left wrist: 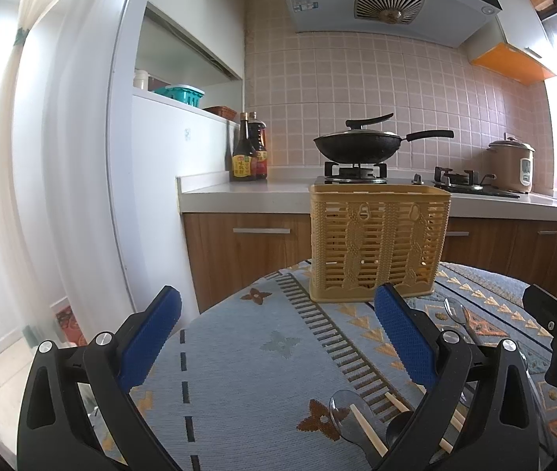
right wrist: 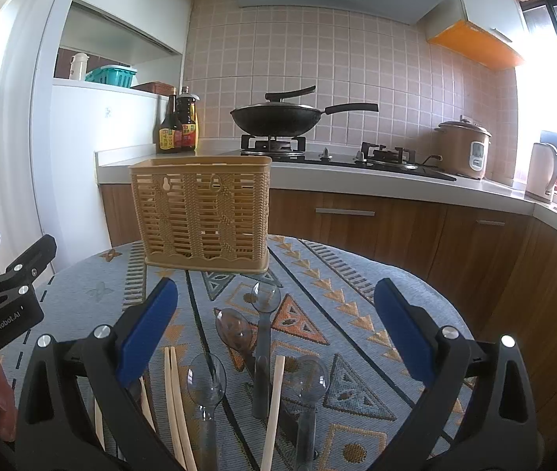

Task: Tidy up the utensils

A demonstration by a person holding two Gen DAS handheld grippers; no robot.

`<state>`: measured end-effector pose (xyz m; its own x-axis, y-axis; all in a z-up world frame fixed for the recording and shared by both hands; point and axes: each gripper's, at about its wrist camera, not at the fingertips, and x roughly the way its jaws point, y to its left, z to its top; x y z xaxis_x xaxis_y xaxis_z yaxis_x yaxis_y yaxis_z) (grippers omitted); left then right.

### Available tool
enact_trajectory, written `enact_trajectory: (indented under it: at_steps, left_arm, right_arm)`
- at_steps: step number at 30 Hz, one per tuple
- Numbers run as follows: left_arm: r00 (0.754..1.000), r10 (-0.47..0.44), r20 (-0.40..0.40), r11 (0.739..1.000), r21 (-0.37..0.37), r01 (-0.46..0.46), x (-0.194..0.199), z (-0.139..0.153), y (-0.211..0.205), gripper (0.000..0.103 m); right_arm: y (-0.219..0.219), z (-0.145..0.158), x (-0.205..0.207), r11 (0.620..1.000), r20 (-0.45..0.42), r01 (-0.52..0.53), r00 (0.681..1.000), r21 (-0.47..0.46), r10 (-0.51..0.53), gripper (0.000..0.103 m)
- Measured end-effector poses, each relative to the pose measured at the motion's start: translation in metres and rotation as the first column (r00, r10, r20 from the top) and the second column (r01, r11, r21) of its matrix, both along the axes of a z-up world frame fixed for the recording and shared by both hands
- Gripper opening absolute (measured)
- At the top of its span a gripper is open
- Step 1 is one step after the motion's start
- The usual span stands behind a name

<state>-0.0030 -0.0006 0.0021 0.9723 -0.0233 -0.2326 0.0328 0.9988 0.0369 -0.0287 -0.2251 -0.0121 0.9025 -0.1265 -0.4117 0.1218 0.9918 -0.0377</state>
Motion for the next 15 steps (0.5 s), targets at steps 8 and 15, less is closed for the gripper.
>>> enact_trajectory:
  at_steps: [8, 15]
  left_arm:
    - [1.0, -0.002, 0.001, 1.0, 0.0, 0.002, -0.0003, -0.0012, -0.0007, 0.096]
    - [1.0, -0.007, -0.011, 1.0, -0.004, 0.007, 0.0027, -0.0023, -0.0006, 0.096]
  right_arm:
    - [0.0016, 0.0008, -0.0002, 1.0, 0.001, -0.004, 1.0, -0.002, 0.004, 0.096]
    - [0.0008, 0.001, 0.0012, 1.0, -0.005, -0.005, 1.0, 0.003, 0.005, 0.096]
